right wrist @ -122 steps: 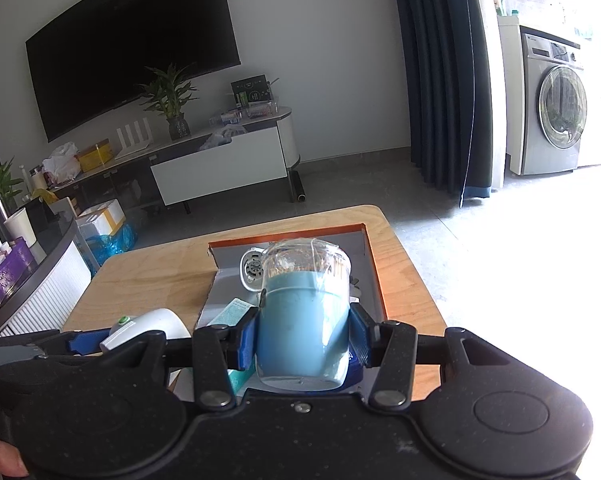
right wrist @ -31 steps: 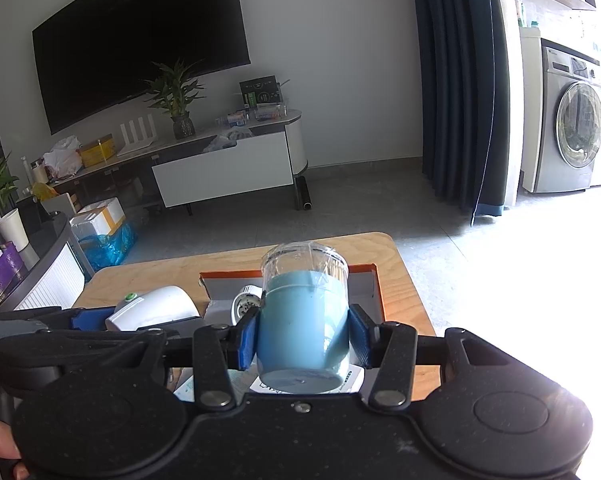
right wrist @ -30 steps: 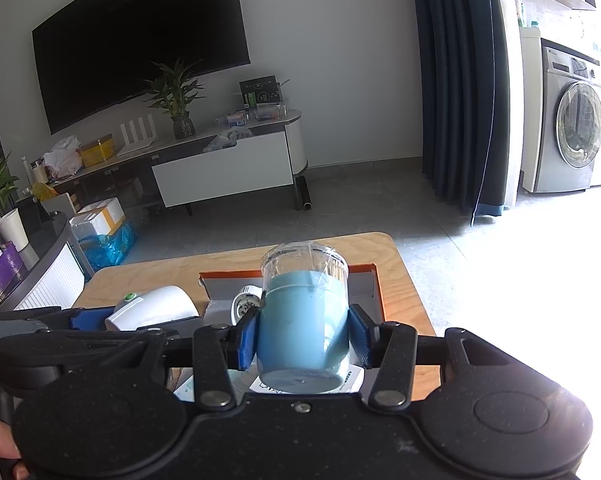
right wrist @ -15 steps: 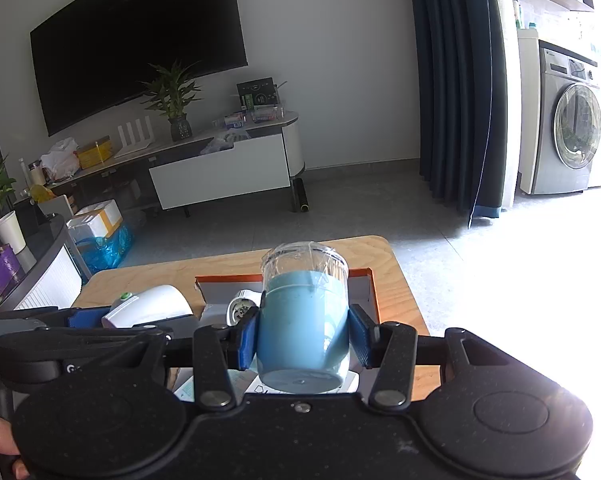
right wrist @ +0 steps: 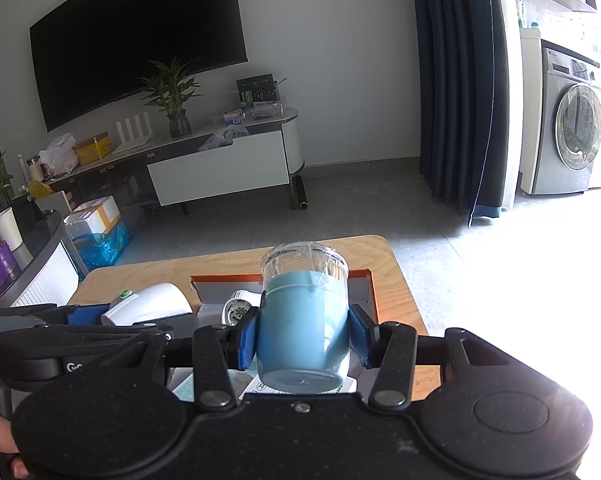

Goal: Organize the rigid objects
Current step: 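Hold the socket adapter and toothpick cup above the tray with both tools, then lower the toothpick cup into the tray and open right tool, then lower the white socket adapter into the tray and open left tool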

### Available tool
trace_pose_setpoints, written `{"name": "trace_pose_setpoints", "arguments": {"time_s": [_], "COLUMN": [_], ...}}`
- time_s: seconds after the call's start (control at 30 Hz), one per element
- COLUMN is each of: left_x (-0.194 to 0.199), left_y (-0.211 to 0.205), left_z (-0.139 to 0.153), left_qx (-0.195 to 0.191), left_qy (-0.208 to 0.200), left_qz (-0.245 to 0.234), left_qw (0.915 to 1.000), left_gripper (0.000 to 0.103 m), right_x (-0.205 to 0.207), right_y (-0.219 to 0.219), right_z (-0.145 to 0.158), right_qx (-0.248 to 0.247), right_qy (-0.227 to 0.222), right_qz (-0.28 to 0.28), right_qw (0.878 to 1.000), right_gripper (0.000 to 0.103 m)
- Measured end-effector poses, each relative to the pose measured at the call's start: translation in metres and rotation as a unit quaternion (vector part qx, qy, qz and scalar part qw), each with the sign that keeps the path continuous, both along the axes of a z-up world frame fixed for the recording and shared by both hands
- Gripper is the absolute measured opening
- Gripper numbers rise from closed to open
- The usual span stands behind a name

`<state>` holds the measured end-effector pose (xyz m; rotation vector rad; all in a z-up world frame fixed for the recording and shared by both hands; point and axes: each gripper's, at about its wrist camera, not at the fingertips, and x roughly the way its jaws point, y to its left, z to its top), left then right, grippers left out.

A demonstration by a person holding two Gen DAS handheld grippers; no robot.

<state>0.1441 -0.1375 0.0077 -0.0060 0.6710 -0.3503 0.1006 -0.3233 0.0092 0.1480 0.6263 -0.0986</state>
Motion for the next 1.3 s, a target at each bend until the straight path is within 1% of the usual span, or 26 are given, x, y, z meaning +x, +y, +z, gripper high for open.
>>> {"name": "trace_pose_setpoints", "arguments": {"time_s": [0.37,0.67,0.8,0.9,1.03,1.2,1.3], "left_x": [0.006,0.012,0.014,0.017,0.021,0.028,0.035], "left_y": [-0.001,-0.001,-0.002,-0.003,-0.007,-0.019,-0.023], "left_z": [-0.005,-0.010,-0.011,-0.012,-0.016,-0.019,-0.021], "left_qx": [0.001,0.004,0.006,0.007,0.006,0.007,-0.001], "left_qy": [0.006,0.014,0.016,0.018,0.024,0.028,0.041], "left_qz": [0.002,0.004,0.003,0.002,-0.001,-0.009,-0.020], "left_qw": [1.0000,0.9999,0.9999,0.9998,0.9997,0.9996,0.9990], "left_gripper": [0.085,0.085,0.085,0.085,0.085,0.085,0.085], "right_x": [0.013,0.036,0.046,0.043,0.031,0.017,0.014], "right_y": [-0.003,-0.010,-0.013,-0.020,-0.026,-0.030,-0.029], "right_z": [-0.009,-0.022,-0.029,-0.027,-0.021,-0.014,-0.010], "right_qx": [-0.006,-0.015,-0.025,-0.019,-0.014,-0.010,-0.008], "right_qy": [0.012,0.023,0.031,0.023,0.010,-0.003,-0.011], "right_qz": [-0.004,-0.006,-0.002,-0.010,-0.015,-0.019,-0.021], "right_qw": [1.000,1.000,0.999,1.000,1.000,1.000,1.000], "right_gripper": [0.057,0.057,0.061,0.061,0.065,0.068,0.068]}}
